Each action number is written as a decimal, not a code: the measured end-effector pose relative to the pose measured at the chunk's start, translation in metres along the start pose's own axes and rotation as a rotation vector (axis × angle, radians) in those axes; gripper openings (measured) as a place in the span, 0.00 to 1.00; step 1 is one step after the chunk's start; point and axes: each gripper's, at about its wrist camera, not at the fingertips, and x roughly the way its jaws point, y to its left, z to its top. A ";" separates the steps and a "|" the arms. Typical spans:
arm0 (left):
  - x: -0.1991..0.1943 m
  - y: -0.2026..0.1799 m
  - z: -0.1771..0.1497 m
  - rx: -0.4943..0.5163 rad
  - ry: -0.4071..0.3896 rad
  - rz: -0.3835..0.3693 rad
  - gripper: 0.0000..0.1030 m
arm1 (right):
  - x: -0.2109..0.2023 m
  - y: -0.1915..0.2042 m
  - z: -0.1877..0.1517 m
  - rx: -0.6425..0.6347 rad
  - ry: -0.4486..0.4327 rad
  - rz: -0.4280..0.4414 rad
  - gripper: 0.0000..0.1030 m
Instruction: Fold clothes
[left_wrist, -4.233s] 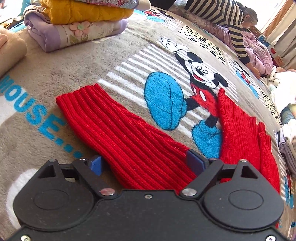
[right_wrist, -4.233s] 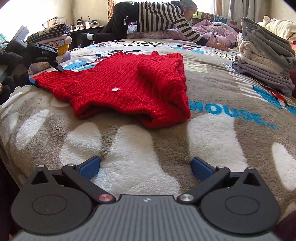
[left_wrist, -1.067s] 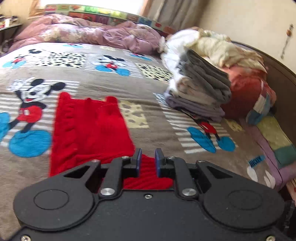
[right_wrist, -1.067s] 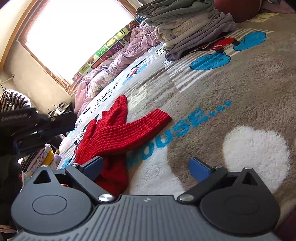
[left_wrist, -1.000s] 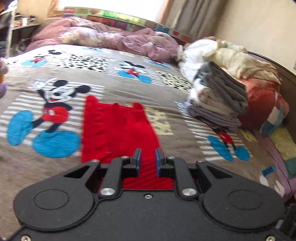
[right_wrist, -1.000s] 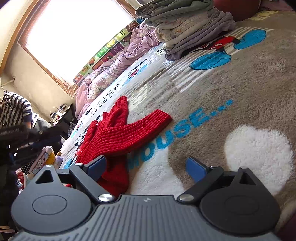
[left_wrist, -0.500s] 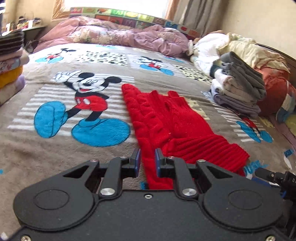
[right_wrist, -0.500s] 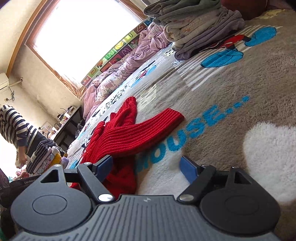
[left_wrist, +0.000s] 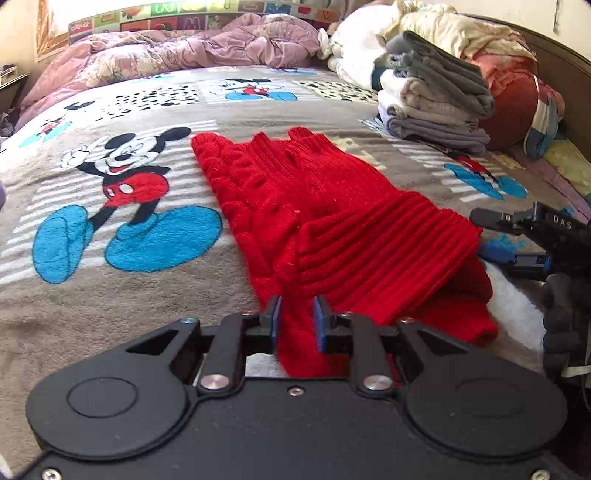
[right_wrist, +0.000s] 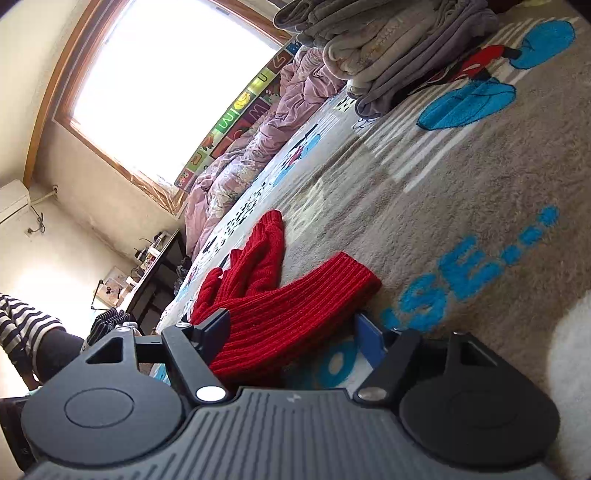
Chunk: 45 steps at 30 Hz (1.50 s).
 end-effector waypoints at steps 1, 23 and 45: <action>-0.003 0.004 0.000 -0.032 -0.019 -0.005 0.17 | 0.001 0.001 -0.001 -0.011 0.004 0.002 0.71; -0.007 -0.007 -0.002 -0.040 -0.068 -0.112 0.17 | 0.000 -0.002 0.000 0.072 0.051 0.039 0.56; -0.026 0.018 -0.023 -0.127 -0.062 -0.160 0.23 | 0.011 0.006 -0.013 0.287 0.023 0.057 0.21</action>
